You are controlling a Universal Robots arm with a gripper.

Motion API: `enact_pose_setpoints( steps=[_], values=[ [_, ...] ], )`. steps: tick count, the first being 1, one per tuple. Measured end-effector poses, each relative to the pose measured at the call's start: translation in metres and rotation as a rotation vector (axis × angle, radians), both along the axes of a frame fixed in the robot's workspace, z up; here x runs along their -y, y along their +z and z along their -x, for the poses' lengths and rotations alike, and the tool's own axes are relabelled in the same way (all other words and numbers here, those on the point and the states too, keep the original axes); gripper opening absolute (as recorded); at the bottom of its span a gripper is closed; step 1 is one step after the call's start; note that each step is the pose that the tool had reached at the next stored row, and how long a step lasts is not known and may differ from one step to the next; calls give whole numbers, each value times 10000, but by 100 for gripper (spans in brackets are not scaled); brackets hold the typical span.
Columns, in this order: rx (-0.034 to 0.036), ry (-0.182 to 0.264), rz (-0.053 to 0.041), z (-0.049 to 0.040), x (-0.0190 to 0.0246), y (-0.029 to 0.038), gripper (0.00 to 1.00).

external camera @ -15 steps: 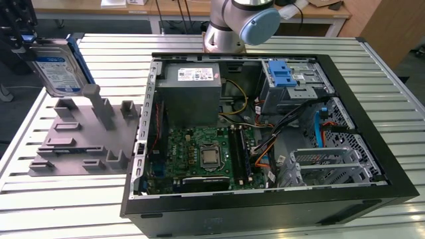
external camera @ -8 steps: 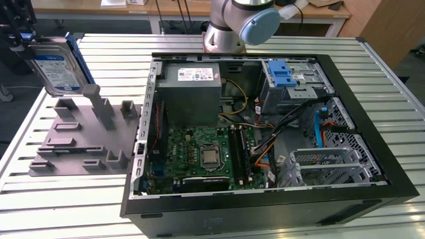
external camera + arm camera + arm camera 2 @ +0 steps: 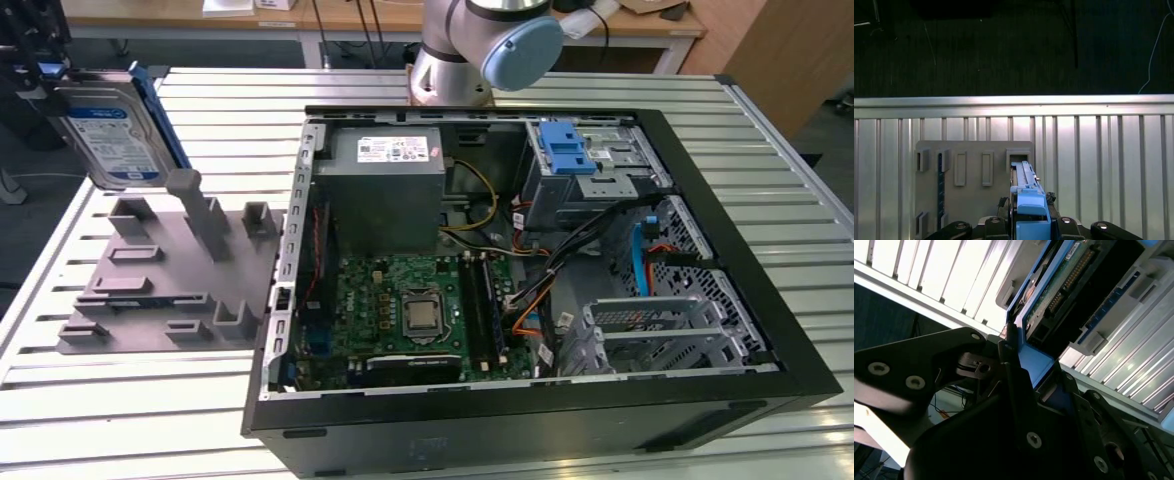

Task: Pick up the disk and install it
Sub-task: 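Pick up the disk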

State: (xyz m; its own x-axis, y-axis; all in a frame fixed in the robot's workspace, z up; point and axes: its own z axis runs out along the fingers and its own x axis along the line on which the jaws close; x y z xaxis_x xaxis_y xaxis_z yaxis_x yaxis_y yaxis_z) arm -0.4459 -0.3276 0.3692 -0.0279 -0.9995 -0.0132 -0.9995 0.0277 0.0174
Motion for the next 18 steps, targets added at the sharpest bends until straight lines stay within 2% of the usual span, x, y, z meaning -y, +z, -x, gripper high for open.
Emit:
enact_pose_setpoints(
  steps=[18],
  values=[
    [0,0,0,0,0,93,37]
  ],
)
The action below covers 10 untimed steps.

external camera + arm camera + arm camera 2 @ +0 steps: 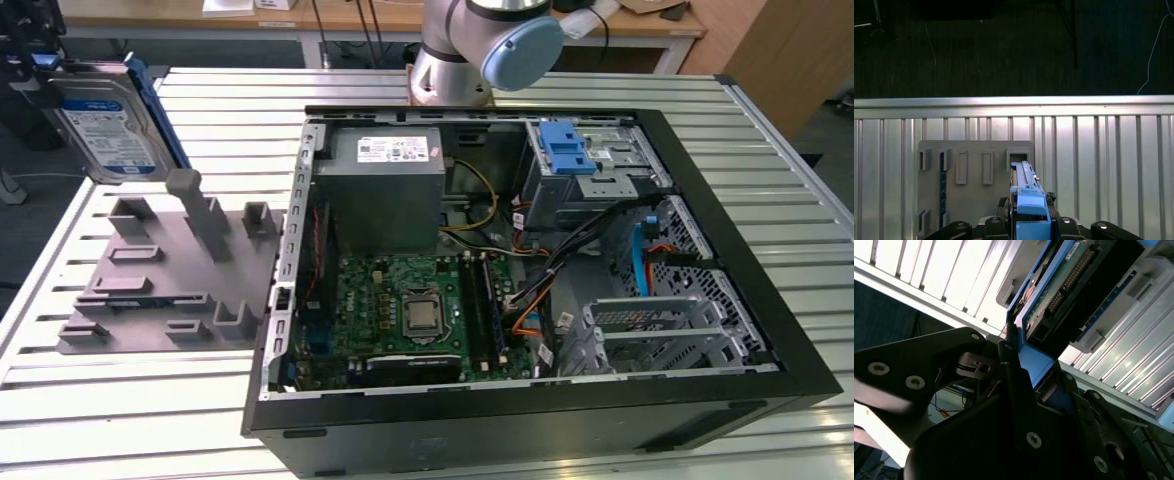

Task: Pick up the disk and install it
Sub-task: 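Pick up the disk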

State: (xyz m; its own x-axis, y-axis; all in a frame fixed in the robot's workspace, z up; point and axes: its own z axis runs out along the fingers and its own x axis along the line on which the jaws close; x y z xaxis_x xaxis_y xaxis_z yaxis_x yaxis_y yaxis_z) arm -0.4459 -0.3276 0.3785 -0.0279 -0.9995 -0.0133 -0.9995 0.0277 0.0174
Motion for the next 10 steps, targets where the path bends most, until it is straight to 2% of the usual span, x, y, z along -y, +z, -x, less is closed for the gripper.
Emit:
enact_pose_setpoints(
  steps=[10],
  values=[
    [-1,0,0,0,0,72,37]
  ],
)
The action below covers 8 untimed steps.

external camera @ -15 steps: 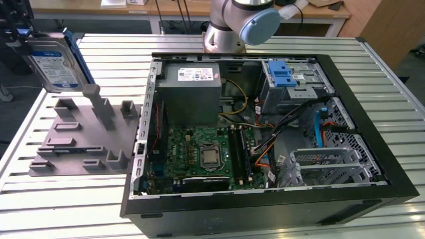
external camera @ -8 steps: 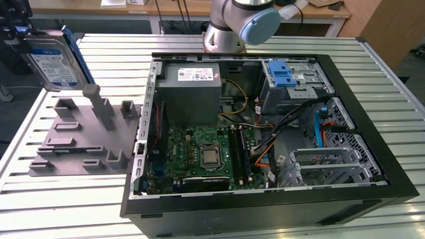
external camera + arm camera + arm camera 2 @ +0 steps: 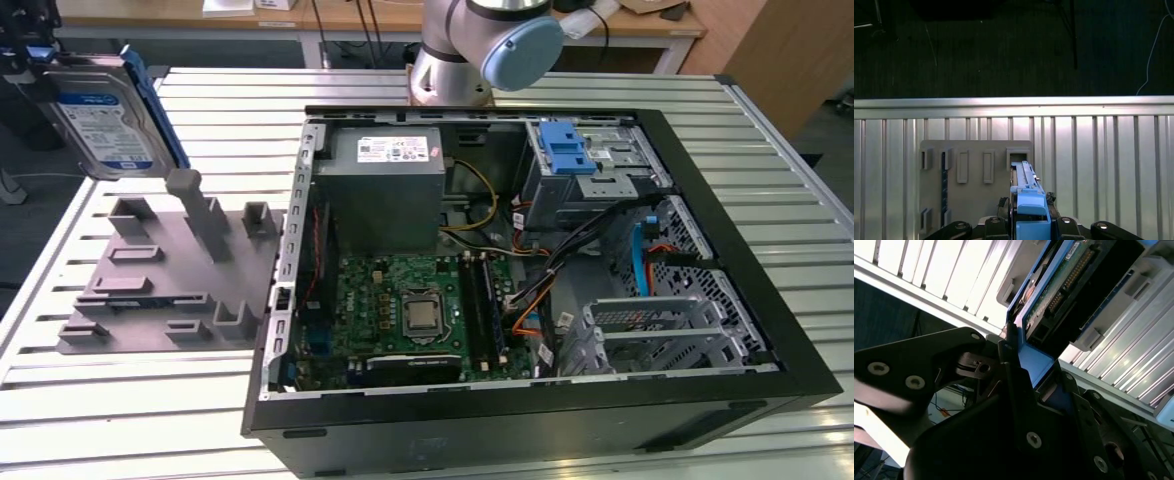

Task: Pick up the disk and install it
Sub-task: 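Pick up the disk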

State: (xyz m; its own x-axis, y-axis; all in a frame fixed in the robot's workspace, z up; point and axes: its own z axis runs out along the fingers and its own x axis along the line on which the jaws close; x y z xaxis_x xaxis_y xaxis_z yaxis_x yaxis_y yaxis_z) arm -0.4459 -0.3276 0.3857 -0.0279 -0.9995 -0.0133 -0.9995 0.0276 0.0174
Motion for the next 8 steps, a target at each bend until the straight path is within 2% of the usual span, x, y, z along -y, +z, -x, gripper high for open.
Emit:
enact_pose_setpoints(
  steps=[8],
  values=[
    [1,0,0,0,0,57,37]
  ],
)
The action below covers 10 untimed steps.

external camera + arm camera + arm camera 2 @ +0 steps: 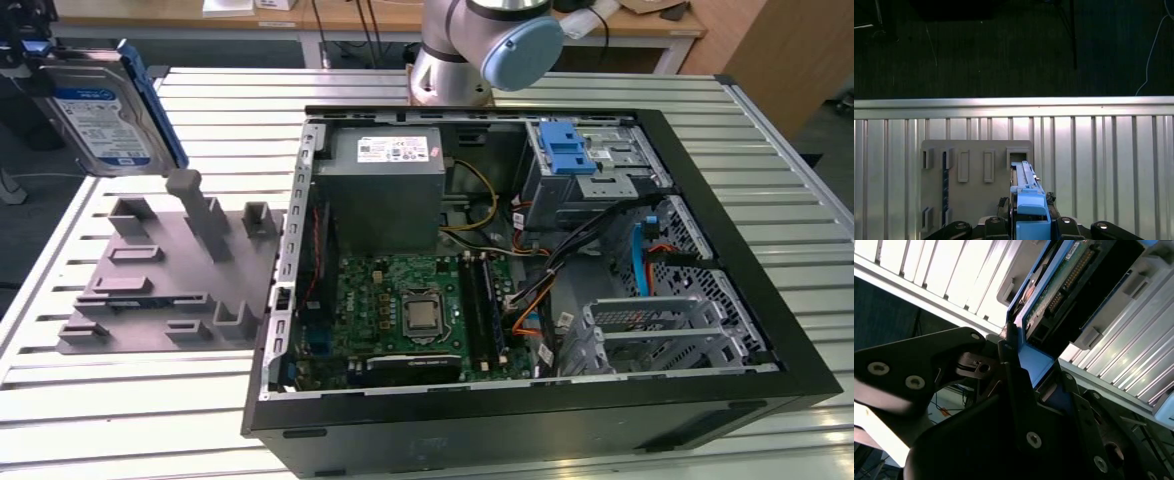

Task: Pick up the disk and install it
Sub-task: 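Pick up the disk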

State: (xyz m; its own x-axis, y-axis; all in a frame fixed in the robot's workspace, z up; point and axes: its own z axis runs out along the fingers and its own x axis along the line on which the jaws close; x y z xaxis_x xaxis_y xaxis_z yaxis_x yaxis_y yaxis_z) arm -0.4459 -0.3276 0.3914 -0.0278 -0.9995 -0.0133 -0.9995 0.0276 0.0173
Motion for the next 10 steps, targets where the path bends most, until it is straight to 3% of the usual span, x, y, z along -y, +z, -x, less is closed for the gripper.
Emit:
enact_pose_setpoints(
  steps=[10],
  values=[
    [-1,0,0,0,0,67,37]
  ],
)
